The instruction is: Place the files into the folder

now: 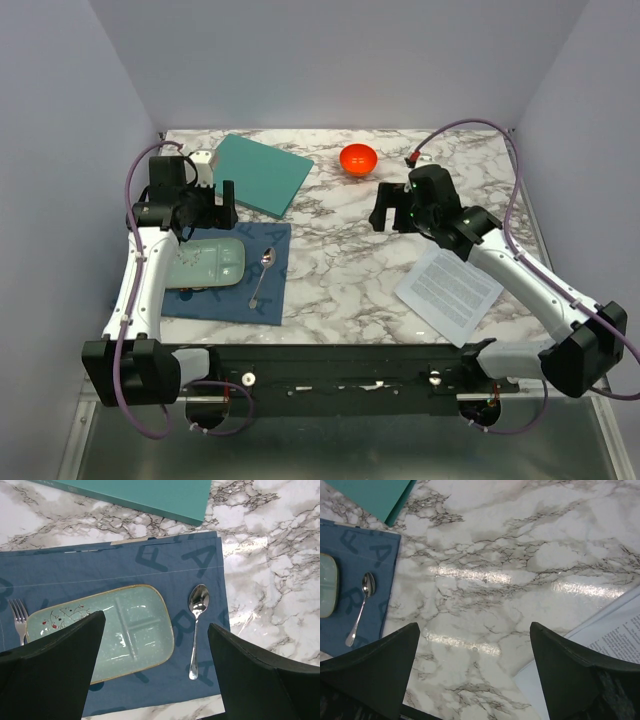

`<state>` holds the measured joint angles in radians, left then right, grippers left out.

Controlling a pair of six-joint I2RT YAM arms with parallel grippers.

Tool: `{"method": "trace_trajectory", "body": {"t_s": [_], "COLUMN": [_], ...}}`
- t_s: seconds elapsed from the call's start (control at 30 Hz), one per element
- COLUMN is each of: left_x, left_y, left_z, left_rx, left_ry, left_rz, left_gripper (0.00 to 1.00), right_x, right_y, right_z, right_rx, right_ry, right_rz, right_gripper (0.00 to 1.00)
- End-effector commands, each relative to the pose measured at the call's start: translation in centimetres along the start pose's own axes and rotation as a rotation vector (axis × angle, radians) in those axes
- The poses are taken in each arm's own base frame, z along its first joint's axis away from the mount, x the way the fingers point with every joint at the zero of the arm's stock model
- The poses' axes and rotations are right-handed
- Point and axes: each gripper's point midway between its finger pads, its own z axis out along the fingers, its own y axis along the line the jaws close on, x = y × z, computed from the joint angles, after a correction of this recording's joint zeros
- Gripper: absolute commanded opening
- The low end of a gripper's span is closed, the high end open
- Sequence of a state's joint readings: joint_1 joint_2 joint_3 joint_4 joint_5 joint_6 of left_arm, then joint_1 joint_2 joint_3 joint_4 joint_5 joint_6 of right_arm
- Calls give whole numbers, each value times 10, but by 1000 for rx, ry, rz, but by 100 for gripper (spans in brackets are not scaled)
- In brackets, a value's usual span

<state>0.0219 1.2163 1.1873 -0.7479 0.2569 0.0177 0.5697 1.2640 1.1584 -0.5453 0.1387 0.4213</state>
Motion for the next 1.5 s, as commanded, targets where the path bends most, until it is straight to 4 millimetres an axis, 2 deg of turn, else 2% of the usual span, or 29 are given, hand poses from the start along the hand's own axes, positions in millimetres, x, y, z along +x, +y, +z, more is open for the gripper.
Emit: {"method": "trace_trajectory", "body": {"t_s": [0.0, 0.1, 0.23, 0.27, 0.33, 0.37, 0.4, 0.47, 0.5, 0.57, 0.6, 0.7, 0.73, 0.8, 0.83, 0.9, 0.93, 0.97, 1.0, 1.03, 1.07, 1.13, 1.17, 1.2, 1.27, 1.33, 1.47], "left_x": [-10, -11, -13, -13, -12, -11, -10, -8, -8, -7, -8, -3, -1, 1, 3, 5, 6, 6, 7, 7, 7, 6, 6, 5, 3, 2, 0], "left_y": [9, 20, 29, 30, 30, 29, 29, 31, 32, 35, 36, 38, 39, 40, 41, 42, 43, 44, 44, 45, 46, 47, 47, 48, 47, 47, 46], "left_z": [1, 7, 13, 14, 14, 14, 13, 13, 11, 9, 7, 5, 5, 4, 4, 4, 4, 5, 5, 6, 7, 7, 8, 8, 7, 7, 8], "left_rx": [28, 6, -5, -2, 9, 14, 17, 14, 10, -1, -7, -19, -24, -37, -38, -42, -46, -47, -48, -48, -49, -51, -50, -51, -48, -44, -32], "left_ry": [-13, -5, 0, 1, 3, 7, 7, 8, 2, 3, -2, 5, 9, 8, 13, 16, 16, 18, 18, 19, 21, 22, 23, 22, 21, 17, 15], "left_rz": [-51, -68, -83, -84, -93, -95, -100, -97, -96, -86, -82, -67, -66, -53, -50, -46, -41, -40, -39, -37, -35, -34, -30, -28, -26, -20, -15], "left_gripper": [99, 99, 99, 99, 99, 99, 99, 99, 99, 99, 99, 99, 99, 99, 99, 99, 99, 99, 99, 99, 99, 99, 99, 99, 99, 99, 99], "right_x": [-12, -14, -9, -4, -5, 4, 5, 1, 11, 7, 16, 11, 17, 3, 14, 13, 5, 15, 17, 4, 17, 18, 8, 17, 12, 20, 25], "right_y": [26, 39, 57, 62, 76, 81, 86, 103, 107, 122, 124, 142, 145, 161, 163, 175, 183, 186, 191, 199, 197, 202, 208, 208, 212, 211, 209], "right_z": [7, 14, 34, 47, 56, 73, 80, 93, 108, 118, 131, 144, 156, 163, 178, 187, 189, 203, 209, 211, 226, 236, 238, 248, 253, 261, 265], "right_rx": [-86, -130, -171, -179, -213, -221, -232, -277, -279, -331, -332, -412, -418, -484, -480, -519, -540, -537, -544, -566, -554, -558, -578, -570, -575, -564, -556], "right_ry": [-30, -26, 9, 29, 44, 85, 100, 115, 145, 142, 164, 145, 163, 128, 160, 168, 163, 190, 200, 188, 219, 229, 218, 236, 238, 257, 266], "right_rz": [15, 29, 53, 58, 87, 98, 111, 157, 165, 213, 230, 299, 337, 369, 400, 424, 449, 462, 469, 488, 501, 525, 526, 528, 538, 551, 558], "right_gripper": [100, 100, 100, 100, 96, 93, 89, 87, 85, 83, 82, 79, 78, 75, 74, 71, 70, 69, 67, 66, 65, 65, 64, 64, 63, 63, 61]}}
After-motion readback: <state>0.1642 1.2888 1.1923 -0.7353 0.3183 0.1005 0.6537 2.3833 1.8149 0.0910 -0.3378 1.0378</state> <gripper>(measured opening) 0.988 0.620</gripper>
